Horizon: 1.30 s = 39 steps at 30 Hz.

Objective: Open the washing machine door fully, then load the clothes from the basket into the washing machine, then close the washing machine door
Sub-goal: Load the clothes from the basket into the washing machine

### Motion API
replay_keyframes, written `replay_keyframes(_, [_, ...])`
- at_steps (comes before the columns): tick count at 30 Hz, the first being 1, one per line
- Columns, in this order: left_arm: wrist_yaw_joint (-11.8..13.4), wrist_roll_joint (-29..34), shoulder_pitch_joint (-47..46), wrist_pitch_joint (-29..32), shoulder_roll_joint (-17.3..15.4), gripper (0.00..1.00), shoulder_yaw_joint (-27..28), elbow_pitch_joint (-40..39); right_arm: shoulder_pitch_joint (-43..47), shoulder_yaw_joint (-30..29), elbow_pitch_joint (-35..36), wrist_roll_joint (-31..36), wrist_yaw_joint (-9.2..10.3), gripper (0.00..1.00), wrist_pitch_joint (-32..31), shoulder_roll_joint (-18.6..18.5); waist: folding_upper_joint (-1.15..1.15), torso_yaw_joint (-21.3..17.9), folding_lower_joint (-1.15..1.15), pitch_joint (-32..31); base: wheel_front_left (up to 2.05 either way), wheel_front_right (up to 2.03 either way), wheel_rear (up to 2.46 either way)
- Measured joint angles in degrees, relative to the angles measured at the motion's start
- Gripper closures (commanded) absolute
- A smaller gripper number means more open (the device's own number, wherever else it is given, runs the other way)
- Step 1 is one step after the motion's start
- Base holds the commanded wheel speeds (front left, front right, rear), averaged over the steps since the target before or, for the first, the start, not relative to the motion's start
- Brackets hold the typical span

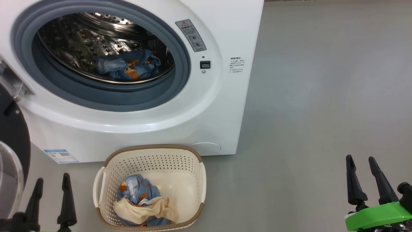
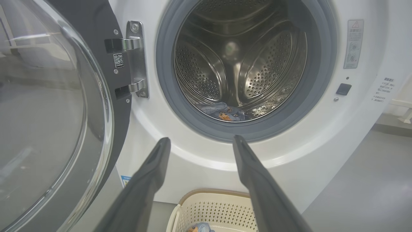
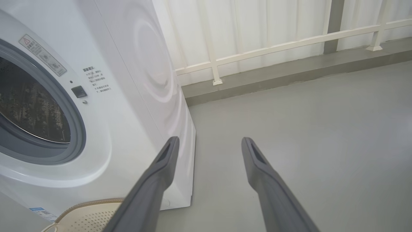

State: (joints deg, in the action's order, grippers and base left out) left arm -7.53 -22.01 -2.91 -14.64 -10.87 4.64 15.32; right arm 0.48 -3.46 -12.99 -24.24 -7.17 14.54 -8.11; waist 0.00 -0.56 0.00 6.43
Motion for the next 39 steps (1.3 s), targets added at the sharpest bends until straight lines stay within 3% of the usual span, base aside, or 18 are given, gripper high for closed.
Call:
replay_keyframes(25, [0.00, 0.00, 3.15, 0.01, 1.26, 0.00, 0.45, -2.63, 1.29, -0.43, 0.56, -0.01, 0.00, 0.00, 0.00, 0.45, 0.00, 0.55, 0.00, 0.93, 0.00, 0.00, 0.00])
replay_keyframes(39, [0.00, -0.67, -1.22, 0.01, 1.81, 0.00, -4.12, 2.37, -2.09, 0.09, 1.04, 0.07, 0.00, 0.00, 0.00, 0.64, 0.00, 0.64, 0.00, 6.48, 0.00, 0.00, 0.00])
